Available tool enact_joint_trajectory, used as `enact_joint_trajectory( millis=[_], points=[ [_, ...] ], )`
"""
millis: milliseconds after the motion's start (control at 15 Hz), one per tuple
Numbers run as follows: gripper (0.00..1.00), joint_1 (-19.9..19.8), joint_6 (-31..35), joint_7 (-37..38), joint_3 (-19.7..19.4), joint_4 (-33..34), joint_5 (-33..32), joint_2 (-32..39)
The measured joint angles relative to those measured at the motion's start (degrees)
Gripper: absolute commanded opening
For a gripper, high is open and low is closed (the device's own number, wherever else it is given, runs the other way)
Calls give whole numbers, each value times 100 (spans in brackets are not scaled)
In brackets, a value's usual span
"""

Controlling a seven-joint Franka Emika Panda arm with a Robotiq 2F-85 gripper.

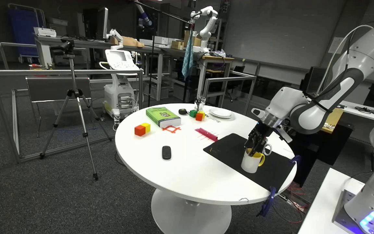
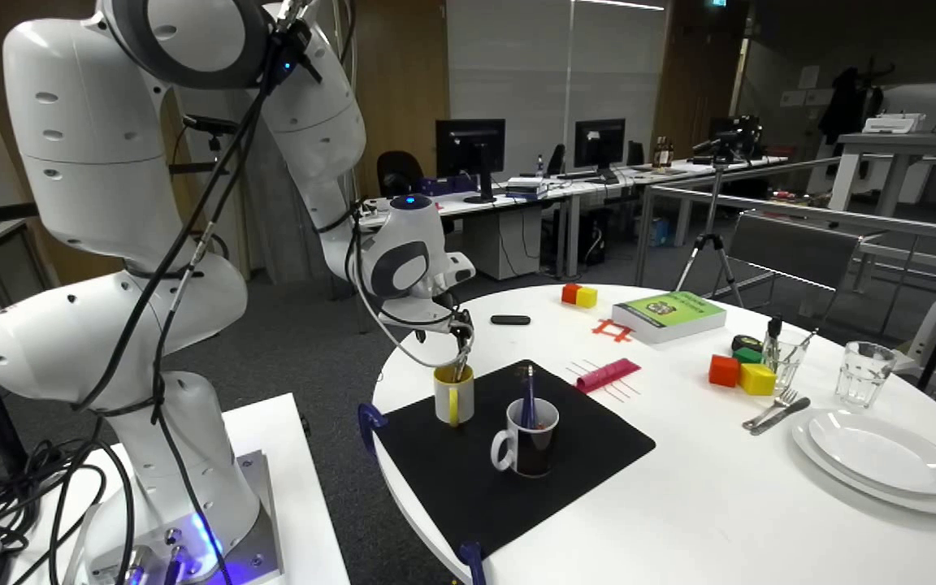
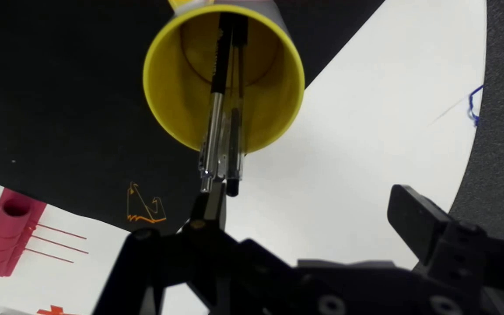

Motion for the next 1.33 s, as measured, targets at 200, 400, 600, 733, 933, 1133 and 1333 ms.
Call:
enact_joint_trajectory(
  millis=[200,400,600,733,933,1133,1333],
  points=[
    [100,25,-8,-34,-38,0,-3,16],
    [100,105,-8,-120,-168,9,-6,16],
    [100,222,-28,-199,-335,22,-7,18],
    [100,319,-54,-225,-445,35,-10,22],
    [100,476,-115,-229,-596,50,-12,23],
    [100,638,-226,-230,-733,86,-13,26],
    [100,793,-277,-230,-856,125,-13,27]
  ],
)
